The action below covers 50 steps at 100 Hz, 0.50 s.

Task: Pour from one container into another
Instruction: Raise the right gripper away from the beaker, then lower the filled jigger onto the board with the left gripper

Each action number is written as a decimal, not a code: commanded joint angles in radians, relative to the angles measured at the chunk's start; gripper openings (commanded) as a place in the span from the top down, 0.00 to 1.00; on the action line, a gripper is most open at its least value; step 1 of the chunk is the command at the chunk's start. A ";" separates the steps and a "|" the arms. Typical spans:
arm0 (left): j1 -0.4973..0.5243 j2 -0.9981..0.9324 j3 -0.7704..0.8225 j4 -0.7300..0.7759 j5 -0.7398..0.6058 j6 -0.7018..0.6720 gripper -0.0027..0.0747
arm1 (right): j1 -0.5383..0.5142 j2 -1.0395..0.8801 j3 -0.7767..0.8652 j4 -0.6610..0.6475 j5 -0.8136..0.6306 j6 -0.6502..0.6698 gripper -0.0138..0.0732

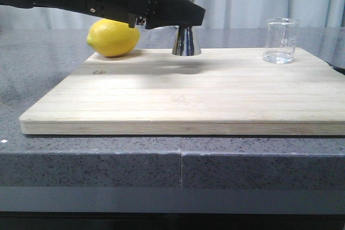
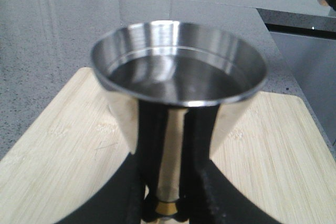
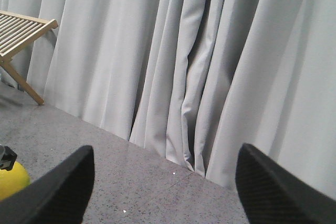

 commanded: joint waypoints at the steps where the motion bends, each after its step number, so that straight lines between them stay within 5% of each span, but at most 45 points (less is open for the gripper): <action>1: 0.002 -0.069 -0.031 -0.048 0.118 -0.002 0.99 | -0.007 -0.038 -0.018 0.033 -0.133 0.005 0.25; 50: 0.002 -0.069 -0.008 -0.014 0.118 -0.008 0.99 | -0.007 -0.038 -0.018 0.033 -0.133 0.005 0.25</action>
